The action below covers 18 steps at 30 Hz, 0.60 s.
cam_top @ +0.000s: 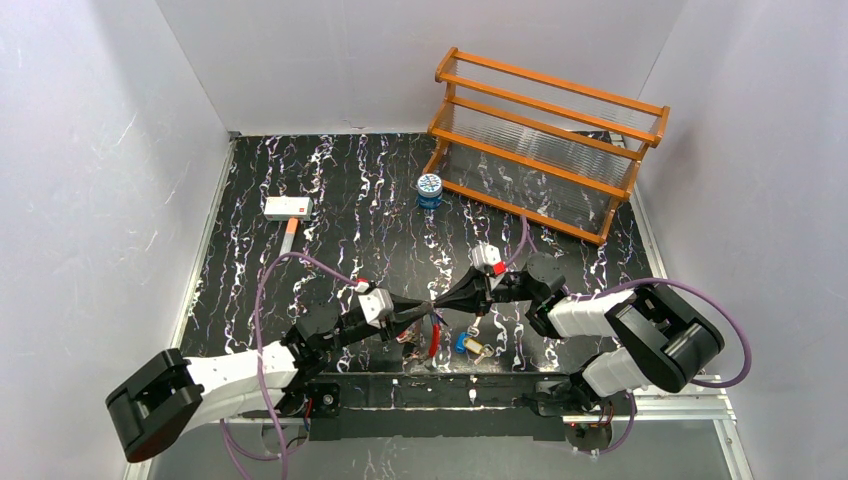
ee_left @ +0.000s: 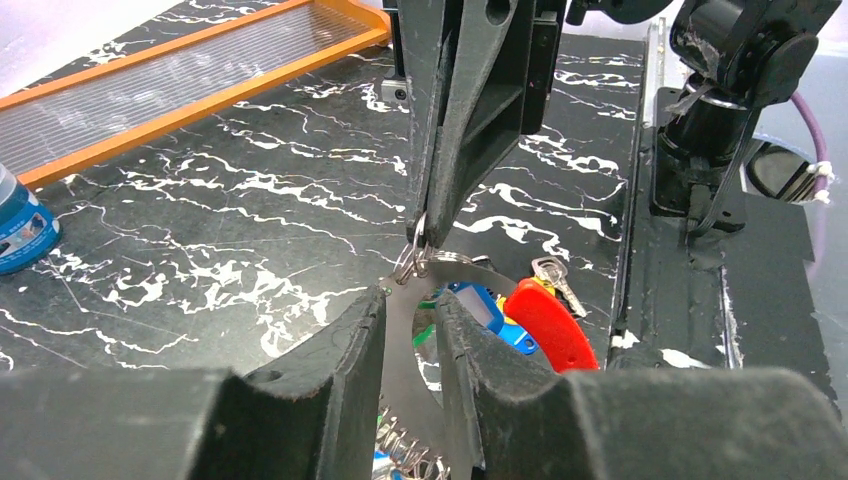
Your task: Put the keys on the keyring
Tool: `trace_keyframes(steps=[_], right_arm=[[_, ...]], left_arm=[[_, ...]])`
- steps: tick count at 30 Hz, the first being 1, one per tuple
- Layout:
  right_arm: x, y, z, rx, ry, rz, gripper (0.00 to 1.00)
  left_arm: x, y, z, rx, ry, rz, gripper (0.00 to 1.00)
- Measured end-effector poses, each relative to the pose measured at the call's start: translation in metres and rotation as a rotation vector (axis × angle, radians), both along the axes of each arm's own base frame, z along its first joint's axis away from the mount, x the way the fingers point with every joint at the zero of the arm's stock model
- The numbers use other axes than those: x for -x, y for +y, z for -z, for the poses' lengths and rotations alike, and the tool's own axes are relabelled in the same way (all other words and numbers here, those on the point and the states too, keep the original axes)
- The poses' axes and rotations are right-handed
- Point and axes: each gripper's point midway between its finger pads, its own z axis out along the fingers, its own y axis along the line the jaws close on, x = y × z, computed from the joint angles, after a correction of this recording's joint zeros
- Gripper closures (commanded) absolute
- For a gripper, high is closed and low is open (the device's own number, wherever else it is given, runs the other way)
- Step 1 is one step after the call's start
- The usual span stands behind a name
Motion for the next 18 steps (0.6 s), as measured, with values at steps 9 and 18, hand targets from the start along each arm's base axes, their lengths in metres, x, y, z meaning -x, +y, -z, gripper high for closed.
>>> trace_keyframes(steps=[9,18], right_arm=[[0.004,0.001,-0.003,-0.010,-0.008,-0.019,0.99],[0.006,0.002,-0.003,-0.009,-0.008,-0.023,0.99]], left_arm=[[0.001,-0.007,-0.003,0.025,0.012,0.014,0.81],[0.002,-0.014,-0.010,0.047,0.001,0.030,0.86]])
